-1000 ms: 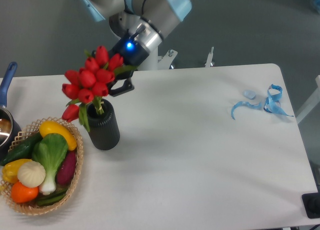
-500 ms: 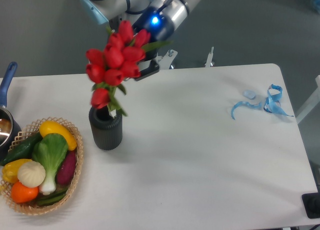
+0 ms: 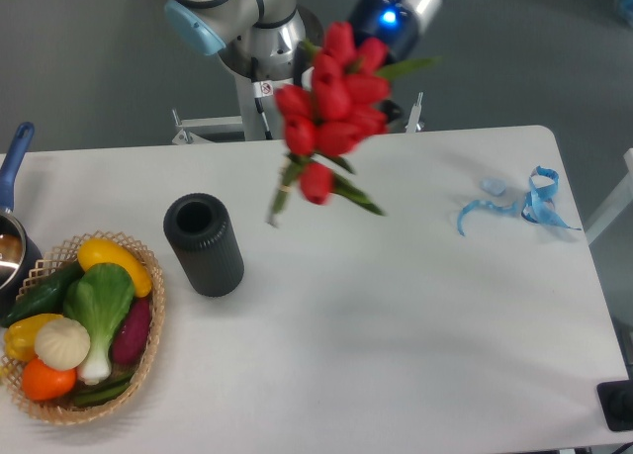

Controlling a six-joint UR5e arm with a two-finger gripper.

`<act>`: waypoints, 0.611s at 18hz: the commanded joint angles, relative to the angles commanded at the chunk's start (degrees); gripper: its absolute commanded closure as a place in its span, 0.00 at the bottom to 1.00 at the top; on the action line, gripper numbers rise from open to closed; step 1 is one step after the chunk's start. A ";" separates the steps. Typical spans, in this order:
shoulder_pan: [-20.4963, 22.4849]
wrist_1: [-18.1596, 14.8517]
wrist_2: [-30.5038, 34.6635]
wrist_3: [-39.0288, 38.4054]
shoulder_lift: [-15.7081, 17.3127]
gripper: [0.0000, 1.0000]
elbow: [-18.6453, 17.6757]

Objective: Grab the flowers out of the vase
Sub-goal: 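Carry the held tulips away from the vase over the table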

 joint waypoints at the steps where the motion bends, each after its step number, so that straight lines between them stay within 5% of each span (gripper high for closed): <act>1: 0.00 0.09 5.28 1.23 -0.61 1.00 0.09; 11: -8.87 -2.54 39.23 5.64 -9.05 1.00 4.83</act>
